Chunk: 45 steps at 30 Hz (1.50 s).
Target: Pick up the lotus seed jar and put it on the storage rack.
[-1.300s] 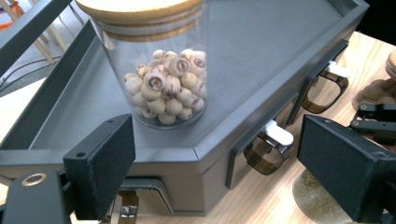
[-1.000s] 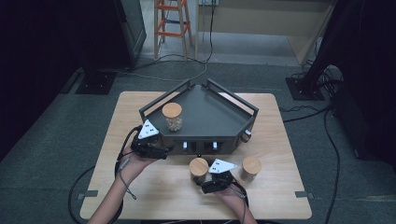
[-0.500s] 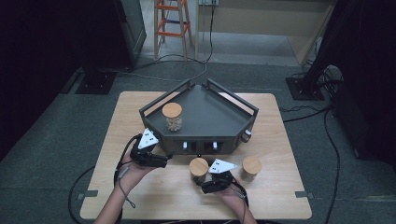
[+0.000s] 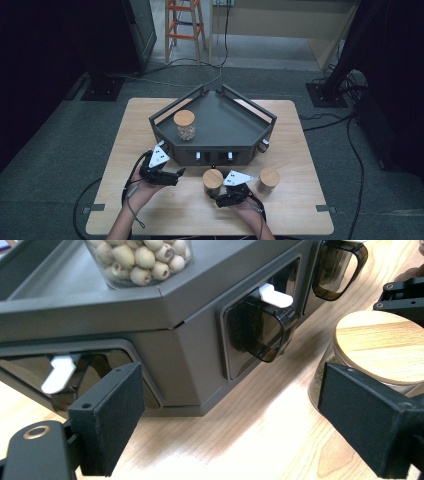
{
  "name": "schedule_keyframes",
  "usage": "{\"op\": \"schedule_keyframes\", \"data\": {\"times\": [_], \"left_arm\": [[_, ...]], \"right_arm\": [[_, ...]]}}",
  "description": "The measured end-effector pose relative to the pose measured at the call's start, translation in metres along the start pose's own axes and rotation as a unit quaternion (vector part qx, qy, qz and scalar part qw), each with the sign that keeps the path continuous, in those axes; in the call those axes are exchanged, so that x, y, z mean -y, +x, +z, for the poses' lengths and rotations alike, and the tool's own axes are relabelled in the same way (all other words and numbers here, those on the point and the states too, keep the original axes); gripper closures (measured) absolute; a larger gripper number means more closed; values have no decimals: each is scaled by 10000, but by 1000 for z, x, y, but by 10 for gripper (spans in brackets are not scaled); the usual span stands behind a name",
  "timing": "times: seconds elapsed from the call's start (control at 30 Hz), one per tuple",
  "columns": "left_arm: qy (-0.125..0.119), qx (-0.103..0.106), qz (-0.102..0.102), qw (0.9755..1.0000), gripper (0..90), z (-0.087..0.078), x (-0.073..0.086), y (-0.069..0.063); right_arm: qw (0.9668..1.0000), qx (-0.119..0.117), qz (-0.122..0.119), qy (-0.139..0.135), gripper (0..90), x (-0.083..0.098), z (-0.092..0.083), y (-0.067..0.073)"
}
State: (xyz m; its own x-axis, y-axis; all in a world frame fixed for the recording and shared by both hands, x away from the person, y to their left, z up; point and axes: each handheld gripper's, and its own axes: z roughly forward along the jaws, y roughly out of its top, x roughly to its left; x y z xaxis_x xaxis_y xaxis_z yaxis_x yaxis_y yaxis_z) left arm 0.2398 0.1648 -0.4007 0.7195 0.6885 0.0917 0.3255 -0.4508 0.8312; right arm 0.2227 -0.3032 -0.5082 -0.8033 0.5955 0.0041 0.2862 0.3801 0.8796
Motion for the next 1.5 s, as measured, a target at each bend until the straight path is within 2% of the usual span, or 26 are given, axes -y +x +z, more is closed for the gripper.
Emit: {"op": "schedule_keyframes", "data": {"times": [0.27, 0.4, 0.67, 0.97, 1.13, 1.5], "left_arm": [[-74, 21, -103, 9999, 115, 3, 11, -4], [-48, 3, -51, 10000, 115, 5, 13, -5], [-210, 11, -229, 9995, 116, 4, 27, -4], [-164, 46, -233, 9996, 116, 3, 33, -8], [-201, 120, -381, 9990, 115, 3, 42, -9], [-282, 67, -430, 9987, 115, 1, 57, -11]], "right_arm": [[10000, 3, -1, 0, 154, 0, 0, 0], [10000, -4, 8, -2, 154, 0, 0, 0], [10000, -13, 17, -1, 154, 0, 0, -1], [10000, -27, 20, -15, 154, 1, 0, -2], [10000, -26, 21, -14, 154, 0, 0, -2], [10000, -24, 19, -15, 154, 1, 0, -1]]}}
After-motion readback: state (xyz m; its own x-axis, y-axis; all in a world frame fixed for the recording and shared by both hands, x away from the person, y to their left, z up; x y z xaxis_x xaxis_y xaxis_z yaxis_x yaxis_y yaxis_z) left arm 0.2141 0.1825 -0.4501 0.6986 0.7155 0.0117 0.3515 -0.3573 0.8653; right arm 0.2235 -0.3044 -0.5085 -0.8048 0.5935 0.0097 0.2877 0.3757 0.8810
